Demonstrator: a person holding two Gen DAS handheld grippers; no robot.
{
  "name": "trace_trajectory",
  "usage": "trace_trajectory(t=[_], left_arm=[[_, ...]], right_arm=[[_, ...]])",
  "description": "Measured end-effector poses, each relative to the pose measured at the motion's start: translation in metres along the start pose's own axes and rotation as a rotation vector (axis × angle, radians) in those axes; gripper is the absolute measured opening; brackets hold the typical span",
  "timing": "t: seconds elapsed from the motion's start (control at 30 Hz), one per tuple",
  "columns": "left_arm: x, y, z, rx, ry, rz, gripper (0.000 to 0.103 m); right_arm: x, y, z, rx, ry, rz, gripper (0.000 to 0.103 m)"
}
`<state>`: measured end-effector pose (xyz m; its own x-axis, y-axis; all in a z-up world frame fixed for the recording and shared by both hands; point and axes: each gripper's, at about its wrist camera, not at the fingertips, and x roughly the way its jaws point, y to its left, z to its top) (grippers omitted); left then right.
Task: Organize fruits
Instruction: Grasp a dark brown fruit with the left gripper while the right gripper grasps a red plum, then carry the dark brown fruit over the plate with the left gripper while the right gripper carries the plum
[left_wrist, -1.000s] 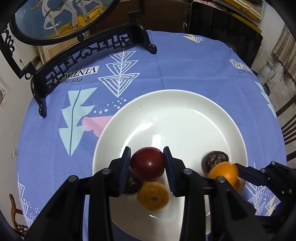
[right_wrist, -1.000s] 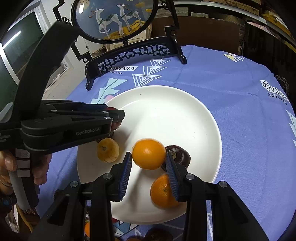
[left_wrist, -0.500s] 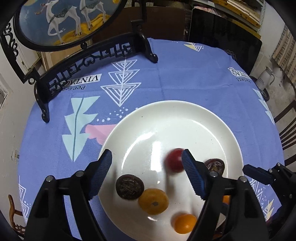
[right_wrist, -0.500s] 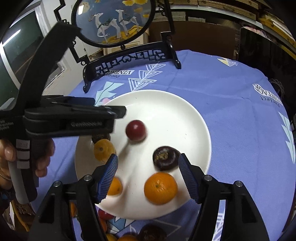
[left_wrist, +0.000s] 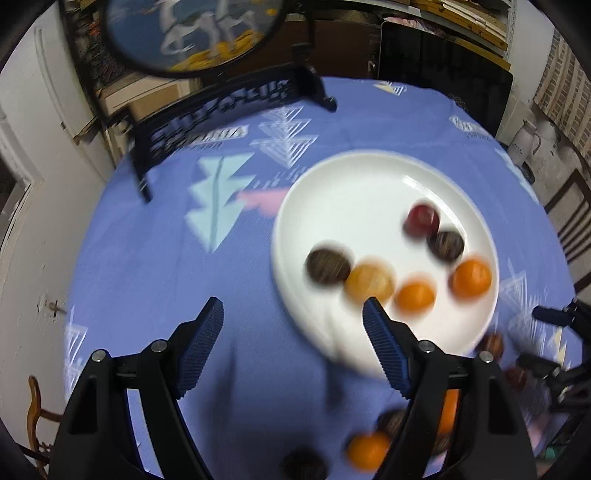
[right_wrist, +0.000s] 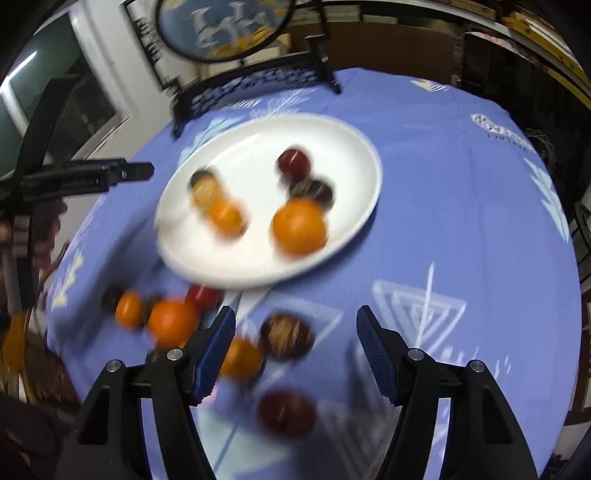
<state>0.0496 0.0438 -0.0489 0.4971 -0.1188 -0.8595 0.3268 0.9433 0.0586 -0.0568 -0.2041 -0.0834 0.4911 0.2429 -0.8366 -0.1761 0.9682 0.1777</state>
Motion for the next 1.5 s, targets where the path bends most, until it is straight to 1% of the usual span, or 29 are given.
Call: trace_trajectory(t=[0.03,0.13,0.2,0.23,0.33,0.4,0.5,0.63,0.67,0.73,0.77,0.83,0.93,0.97,1.03,1.27,1.4,1.5], left_arm=[[-0.003,0.005,-0.012,0.008,0.008,0.0,0.076],[-0.012,0.013,-0.051,0.063,0.035,-0.011,0.076],[-0.013,0.012,-0.076,0.107,0.065,-0.005,0.076],[-0.012,0.011,-0.089,0.117,0.083,-0.015,0.076],[-0.006,0.004,-0.109,0.126,0.123,-0.047,0.076],[-0.001,-0.003,-0.115,0.133,0.129,-0.051,0.076],[0.01,-0.009,-0.115,0.12,0.135,-0.07,0.076],[0.023,-0.013,-0.11,0.123,0.135,-0.054,0.075],[0.026,-0.012,-0.109,0.119,0.143,-0.062,0.071],[0.03,-0.01,-0.11,0.112,0.164,-0.096,0.057],[0.029,-0.009,-0.109,0.107,0.149,-0.107,0.045],[0.029,-0.01,-0.107,0.106,0.152,-0.117,0.04],[0.029,-0.011,-0.107,0.111,0.158,-0.112,0.039],[0.028,-0.011,-0.107,0.11,0.161,-0.113,0.039],[0.024,-0.01,-0.108,0.104,0.158,-0.118,0.039],[0.008,-0.007,-0.101,0.064,0.141,-0.141,0.039],[-0.004,-0.015,-0.09,0.063,0.114,-0.148,0.039],[-0.012,-0.024,-0.072,0.074,0.079,-0.149,0.039]], right_arm=[[-0.005,0.005,-0.013,-0.021,0.011,0.017,0.069],[-0.011,0.012,-0.037,-0.044,0.033,0.024,0.069],[-0.013,0.013,-0.052,-0.038,0.059,0.019,0.069],[-0.012,0.014,-0.055,-0.032,0.069,0.018,0.069],[-0.01,0.014,-0.067,-0.01,0.098,0.015,0.069],[-0.01,0.014,-0.071,-0.007,0.104,0.014,0.069],[-0.01,0.016,-0.073,-0.008,0.103,0.002,0.069],[-0.007,0.013,-0.071,-0.002,0.106,-0.034,0.069],[-0.005,0.011,-0.071,0.004,0.109,-0.039,0.069],[-0.003,0.008,-0.07,0.011,0.105,-0.051,0.069],[0.0,0.007,-0.068,0.012,0.104,-0.049,0.069],[0.004,0.007,-0.064,0.01,0.1,-0.054,0.069],[0.015,0.007,-0.056,0.008,0.109,-0.049,0.069],[0.018,0.006,-0.054,0.006,0.111,-0.038,0.062],[0.022,0.004,-0.053,0.014,0.124,-0.018,0.04],[0.013,-0.001,-0.055,0.033,0.136,0.001,0.04],[0.002,-0.004,-0.05,0.067,0.103,0.007,0.04],[-0.01,0.001,-0.036,0.065,0.056,0.022,0.04]])
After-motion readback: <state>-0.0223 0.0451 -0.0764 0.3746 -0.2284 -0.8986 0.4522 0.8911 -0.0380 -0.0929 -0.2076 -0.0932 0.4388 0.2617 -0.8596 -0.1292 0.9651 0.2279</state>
